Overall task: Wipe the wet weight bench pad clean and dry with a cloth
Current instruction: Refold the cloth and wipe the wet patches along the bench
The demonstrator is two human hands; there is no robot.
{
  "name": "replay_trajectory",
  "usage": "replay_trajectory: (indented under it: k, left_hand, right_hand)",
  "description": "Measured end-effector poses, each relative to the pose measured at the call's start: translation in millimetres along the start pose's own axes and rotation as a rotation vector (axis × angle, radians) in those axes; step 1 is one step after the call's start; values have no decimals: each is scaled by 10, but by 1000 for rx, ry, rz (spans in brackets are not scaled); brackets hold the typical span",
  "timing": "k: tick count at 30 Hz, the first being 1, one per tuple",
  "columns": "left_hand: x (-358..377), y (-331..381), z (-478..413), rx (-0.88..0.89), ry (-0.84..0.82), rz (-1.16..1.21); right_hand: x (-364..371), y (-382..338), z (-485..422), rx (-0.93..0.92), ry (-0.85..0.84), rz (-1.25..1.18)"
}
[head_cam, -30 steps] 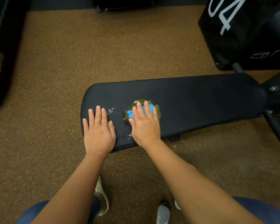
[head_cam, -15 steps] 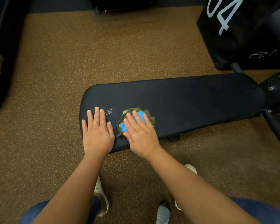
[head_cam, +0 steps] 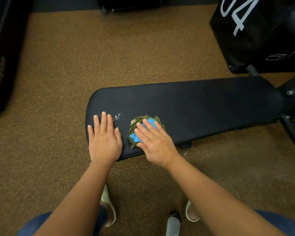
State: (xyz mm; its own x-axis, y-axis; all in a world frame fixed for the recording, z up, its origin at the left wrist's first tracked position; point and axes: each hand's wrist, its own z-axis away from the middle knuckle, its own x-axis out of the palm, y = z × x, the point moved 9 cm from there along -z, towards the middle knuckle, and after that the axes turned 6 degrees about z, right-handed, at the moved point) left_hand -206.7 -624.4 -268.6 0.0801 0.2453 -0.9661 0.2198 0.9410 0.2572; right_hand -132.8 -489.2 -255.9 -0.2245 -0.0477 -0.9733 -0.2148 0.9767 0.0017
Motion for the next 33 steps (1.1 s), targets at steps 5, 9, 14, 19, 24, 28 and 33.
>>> replay_trajectory:
  k: [5,9,14,19,24,28,33]
  left_hand:
    - [22,-18,-6,0,2,-3]
    - [3,-11,-5,2,8,2]
    - [32,-21,-5,0,-17,-9]
    - [24,-22,-6,-5,-6,-5]
    - [15,-25,-7,-2,-7,2]
    - [19,-18,-7,4,-4,2]
    - [-6,-1,-3,4,12,15]
  right_hand:
    - [40,364,-171,274,-18,43]
    - [23,-8,-124,143,-2,2]
    - [-62,352,63,-41,63,-6]
    - [-55,645,-98,293,28,21]
    - [-76,249,97,4,48,-45]
    - [-90,582,75,114,57,23]
    - [-49,217,-70,164,31,-22]
